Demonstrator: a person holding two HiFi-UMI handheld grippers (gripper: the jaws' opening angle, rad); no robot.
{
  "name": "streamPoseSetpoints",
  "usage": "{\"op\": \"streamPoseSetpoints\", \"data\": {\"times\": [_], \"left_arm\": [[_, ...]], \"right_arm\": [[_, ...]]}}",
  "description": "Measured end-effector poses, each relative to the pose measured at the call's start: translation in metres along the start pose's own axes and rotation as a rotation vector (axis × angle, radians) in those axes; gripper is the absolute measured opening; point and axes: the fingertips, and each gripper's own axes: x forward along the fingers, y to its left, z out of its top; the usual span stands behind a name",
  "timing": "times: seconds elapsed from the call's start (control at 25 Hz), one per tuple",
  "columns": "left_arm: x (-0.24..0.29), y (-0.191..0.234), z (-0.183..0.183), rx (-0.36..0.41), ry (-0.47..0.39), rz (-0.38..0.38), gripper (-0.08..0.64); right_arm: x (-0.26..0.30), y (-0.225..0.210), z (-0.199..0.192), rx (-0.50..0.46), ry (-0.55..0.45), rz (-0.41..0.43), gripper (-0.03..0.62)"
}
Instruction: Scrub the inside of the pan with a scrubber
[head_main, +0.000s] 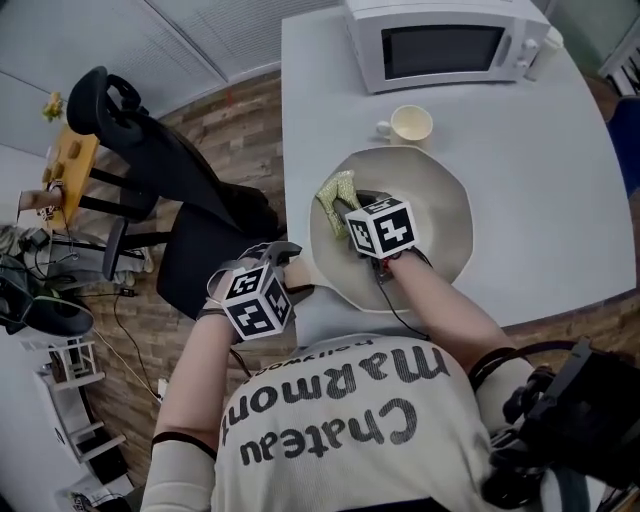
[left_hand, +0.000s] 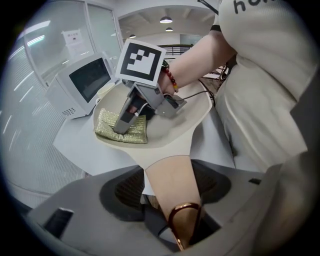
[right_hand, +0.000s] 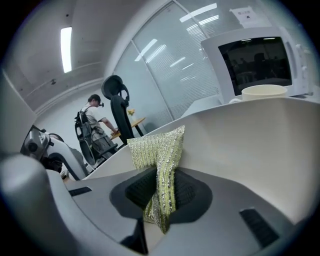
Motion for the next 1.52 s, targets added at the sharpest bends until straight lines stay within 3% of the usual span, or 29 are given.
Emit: {"op": "streamPoseSetpoints", "data": {"times": [0.12,0.48,0.68,0.92,1.2,1.4,1.52], "left_arm": [[0.000,-0.001,0.000,0.011,0.005,-0.008,0.295],[0.000,-0.002,-0.002,0.038,-0.004,-0.021,0.295],[0.000,-0.004,-0.001,0.018,-0.036,-0.029,0.295],[0.000,-0.004,0.001,-0.005,-0.048,-0.003,0.295],[-0.001,-0.006,0.004,-0.049,-0.064,0.023,0.288],[0.000,-0.004,0.004,-0.071,-0.054,0.054,0.272],[-0.001,-0.003,0.003,-0.078,-0.052,0.053,0.270]], "right_arm": [[-0.002,-0.016,0.005,0.058,-0.011,-0.049,0.055],[-0.026,-0.088,0.008,0.322,-0.057,-0.305,0.055],[-0.044,-0.109,0.003,0.459,-0.095,-0.370,0.057],[-0.077,-0.137,-0.005,0.690,-0.223,-0.469,0.055],[-0.107,-0.149,-0.018,1.043,-0.354,-0.486,0.055],[-0.126,-0.152,-0.036,1.241,-0.441,-0.503,0.055],[-0.137,-0.152,-0.045,1.309,-0.480,-0.511,0.057]]}}
